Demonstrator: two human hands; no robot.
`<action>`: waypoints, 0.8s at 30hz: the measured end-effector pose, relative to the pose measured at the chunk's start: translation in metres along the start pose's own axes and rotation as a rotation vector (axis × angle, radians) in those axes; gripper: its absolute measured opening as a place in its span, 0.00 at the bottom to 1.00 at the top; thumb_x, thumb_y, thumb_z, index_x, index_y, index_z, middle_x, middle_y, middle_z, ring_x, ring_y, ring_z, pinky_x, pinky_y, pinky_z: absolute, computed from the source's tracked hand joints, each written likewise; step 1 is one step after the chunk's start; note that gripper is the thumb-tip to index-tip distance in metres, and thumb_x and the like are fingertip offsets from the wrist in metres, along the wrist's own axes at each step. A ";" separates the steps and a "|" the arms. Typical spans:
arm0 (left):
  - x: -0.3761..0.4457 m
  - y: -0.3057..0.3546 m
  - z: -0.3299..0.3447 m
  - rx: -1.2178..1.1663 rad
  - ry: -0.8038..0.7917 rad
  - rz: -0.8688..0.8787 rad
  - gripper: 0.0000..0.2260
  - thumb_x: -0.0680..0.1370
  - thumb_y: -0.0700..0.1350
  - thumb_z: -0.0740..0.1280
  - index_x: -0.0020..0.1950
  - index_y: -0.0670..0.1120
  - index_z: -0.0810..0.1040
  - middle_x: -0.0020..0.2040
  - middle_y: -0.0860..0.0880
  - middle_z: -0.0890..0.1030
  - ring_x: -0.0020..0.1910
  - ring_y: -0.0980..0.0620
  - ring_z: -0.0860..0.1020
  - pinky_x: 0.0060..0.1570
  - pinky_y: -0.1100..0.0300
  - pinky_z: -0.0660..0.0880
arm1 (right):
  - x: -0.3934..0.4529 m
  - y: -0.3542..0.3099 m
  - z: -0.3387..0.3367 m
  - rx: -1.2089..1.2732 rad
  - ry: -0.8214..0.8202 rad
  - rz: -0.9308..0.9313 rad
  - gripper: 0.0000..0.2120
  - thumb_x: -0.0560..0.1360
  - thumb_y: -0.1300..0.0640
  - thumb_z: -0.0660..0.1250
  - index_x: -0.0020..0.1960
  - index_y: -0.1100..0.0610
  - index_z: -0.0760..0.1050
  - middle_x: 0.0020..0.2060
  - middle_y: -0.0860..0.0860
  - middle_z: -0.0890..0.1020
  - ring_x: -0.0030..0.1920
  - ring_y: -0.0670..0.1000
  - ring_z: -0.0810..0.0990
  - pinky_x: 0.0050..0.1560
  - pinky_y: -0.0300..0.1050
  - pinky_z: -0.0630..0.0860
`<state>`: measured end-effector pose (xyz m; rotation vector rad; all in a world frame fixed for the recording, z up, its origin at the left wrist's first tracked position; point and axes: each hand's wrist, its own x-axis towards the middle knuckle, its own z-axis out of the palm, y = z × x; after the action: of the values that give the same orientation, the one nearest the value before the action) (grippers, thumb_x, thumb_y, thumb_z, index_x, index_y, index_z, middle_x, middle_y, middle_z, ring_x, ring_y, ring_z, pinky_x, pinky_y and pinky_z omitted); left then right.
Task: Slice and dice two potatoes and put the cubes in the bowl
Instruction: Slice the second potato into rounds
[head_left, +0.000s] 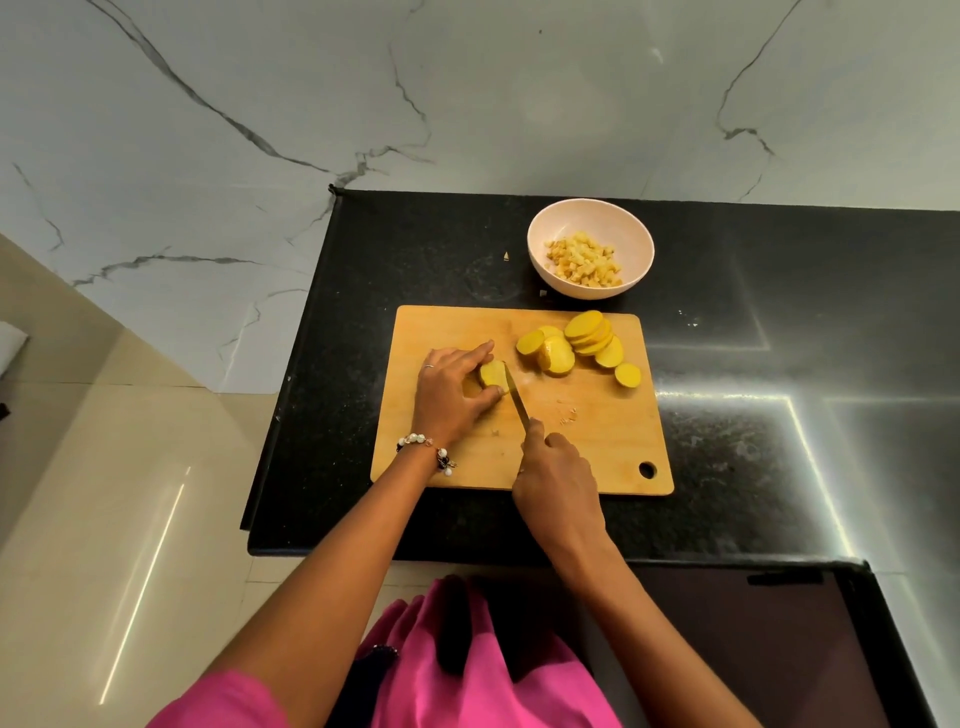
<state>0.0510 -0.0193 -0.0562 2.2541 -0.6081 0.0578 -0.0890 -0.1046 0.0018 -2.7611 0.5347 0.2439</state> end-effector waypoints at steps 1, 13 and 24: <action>0.000 0.001 0.000 -0.003 0.000 -0.001 0.26 0.69 0.48 0.74 0.66 0.49 0.75 0.54 0.52 0.81 0.54 0.52 0.72 0.56 0.57 0.69 | 0.005 0.000 -0.002 0.011 0.018 0.003 0.26 0.79 0.64 0.51 0.76 0.61 0.53 0.60 0.59 0.73 0.55 0.60 0.75 0.49 0.51 0.71; 0.000 0.002 -0.002 -0.025 0.012 -0.010 0.24 0.69 0.46 0.74 0.64 0.48 0.77 0.54 0.51 0.82 0.55 0.50 0.73 0.56 0.58 0.68 | 0.034 -0.013 -0.006 0.006 0.044 -0.042 0.23 0.79 0.64 0.51 0.74 0.63 0.57 0.57 0.62 0.75 0.53 0.64 0.76 0.48 0.53 0.72; -0.002 0.003 -0.004 -0.037 -0.015 -0.043 0.26 0.69 0.47 0.75 0.66 0.48 0.75 0.56 0.50 0.81 0.57 0.51 0.72 0.57 0.58 0.68 | -0.009 -0.008 -0.019 0.002 -0.081 -0.006 0.22 0.78 0.65 0.52 0.71 0.64 0.60 0.55 0.61 0.74 0.53 0.63 0.76 0.47 0.52 0.72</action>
<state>0.0482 -0.0178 -0.0517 2.2324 -0.5645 0.0083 -0.0918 -0.1012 0.0237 -2.7369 0.5049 0.3525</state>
